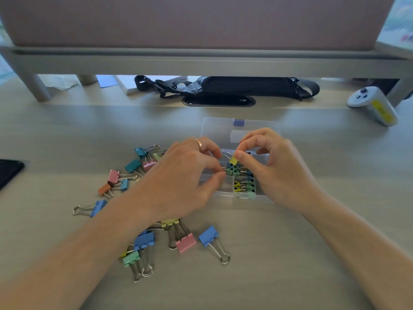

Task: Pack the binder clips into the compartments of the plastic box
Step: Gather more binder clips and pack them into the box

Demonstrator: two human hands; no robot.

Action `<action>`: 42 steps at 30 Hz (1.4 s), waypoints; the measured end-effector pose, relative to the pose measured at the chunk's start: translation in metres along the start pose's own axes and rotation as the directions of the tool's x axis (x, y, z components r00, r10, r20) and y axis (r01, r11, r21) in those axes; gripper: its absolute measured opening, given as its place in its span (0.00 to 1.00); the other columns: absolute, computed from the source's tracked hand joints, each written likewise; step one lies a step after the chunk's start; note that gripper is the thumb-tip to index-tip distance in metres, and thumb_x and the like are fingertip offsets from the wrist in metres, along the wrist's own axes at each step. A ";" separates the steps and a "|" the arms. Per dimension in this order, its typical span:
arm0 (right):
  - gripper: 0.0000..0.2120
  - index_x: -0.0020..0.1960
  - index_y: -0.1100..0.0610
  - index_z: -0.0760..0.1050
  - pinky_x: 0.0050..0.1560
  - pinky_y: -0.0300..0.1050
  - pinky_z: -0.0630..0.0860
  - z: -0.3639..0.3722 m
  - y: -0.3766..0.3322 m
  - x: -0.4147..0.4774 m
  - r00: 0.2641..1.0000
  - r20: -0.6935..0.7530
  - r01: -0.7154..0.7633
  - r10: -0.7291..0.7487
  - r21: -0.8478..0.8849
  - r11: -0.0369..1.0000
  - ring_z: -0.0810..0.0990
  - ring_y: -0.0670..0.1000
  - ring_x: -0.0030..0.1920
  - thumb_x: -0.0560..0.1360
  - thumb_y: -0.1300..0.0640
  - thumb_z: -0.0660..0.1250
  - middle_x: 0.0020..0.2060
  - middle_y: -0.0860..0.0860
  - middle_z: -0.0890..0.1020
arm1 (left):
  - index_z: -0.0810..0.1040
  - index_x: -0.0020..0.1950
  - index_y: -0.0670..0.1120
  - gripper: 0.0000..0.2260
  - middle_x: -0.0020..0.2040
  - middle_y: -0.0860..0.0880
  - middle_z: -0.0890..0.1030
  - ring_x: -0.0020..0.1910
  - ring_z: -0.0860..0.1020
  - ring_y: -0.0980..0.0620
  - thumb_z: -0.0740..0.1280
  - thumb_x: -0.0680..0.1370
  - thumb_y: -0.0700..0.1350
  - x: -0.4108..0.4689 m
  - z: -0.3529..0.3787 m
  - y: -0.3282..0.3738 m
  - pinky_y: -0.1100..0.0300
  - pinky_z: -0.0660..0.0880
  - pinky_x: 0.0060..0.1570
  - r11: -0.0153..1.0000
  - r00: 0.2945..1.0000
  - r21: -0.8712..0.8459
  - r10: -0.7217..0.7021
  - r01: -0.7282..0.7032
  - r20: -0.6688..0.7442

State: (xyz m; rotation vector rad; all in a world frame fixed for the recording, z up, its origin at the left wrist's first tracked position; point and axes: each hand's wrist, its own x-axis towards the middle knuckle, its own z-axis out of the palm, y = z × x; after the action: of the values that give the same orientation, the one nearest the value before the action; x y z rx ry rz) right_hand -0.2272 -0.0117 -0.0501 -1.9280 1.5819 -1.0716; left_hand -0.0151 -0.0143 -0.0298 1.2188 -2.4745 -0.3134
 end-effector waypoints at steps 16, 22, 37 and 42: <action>0.09 0.41 0.39 0.78 0.54 0.32 0.71 0.000 -0.005 -0.007 0.991 0.116 0.074 -0.059 -0.121 0.990 0.78 0.38 0.53 0.76 0.49 0.75 0.50 0.37 0.78 | 0.88 0.51 0.56 0.12 0.55 0.62 0.76 0.55 0.73 0.65 0.64 0.83 0.54 0.000 -0.002 -0.008 0.66 0.68 0.54 0.988 0.999 -0.150 -0.013 0.020 0.048; 0.08 0.42 0.41 0.79 0.55 0.34 0.72 -0.002 -0.007 -0.006 0.985 0.143 0.120 -0.096 -0.165 0.979 0.78 0.39 0.53 0.76 0.51 0.76 0.50 0.37 0.79 | 0.89 0.47 0.53 0.06 0.50 0.62 0.83 0.50 0.81 0.60 0.71 0.79 0.49 0.000 -0.006 -0.010 0.65 0.76 0.50 0.954 0.996 -0.298 -0.053 0.031 -0.067; 0.09 0.52 0.52 0.88 0.54 0.46 0.79 -0.020 0.005 -0.010 0.848 0.272 0.521 -0.455 -0.267 0.811 0.81 0.43 0.52 0.81 0.49 0.71 0.50 0.42 0.86 | 0.88 0.52 0.52 0.06 0.52 0.58 0.86 0.49 0.83 0.62 0.76 0.76 0.45 -0.002 -0.005 -0.015 0.64 0.80 0.53 0.990 0.988 -0.068 0.116 -0.123 -0.100; 0.14 0.60 0.53 0.86 0.60 0.48 0.80 -0.020 0.008 -0.018 0.844 0.250 0.532 -0.475 -0.271 0.802 0.83 0.46 0.58 0.82 0.47 0.67 0.57 0.44 0.86 | 0.87 0.58 0.53 0.10 0.55 0.57 0.86 0.53 0.83 0.59 0.74 0.77 0.48 -0.002 -0.005 -0.016 0.54 0.82 0.55 0.985 0.979 -0.027 0.167 -0.171 -0.116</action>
State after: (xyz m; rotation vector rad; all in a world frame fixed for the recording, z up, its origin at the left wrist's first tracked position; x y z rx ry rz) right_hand -0.2484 0.0068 -0.0489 -2.7015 1.2331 -0.8231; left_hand 0.0000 -0.0228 -0.0313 0.9758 -2.4423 -0.2355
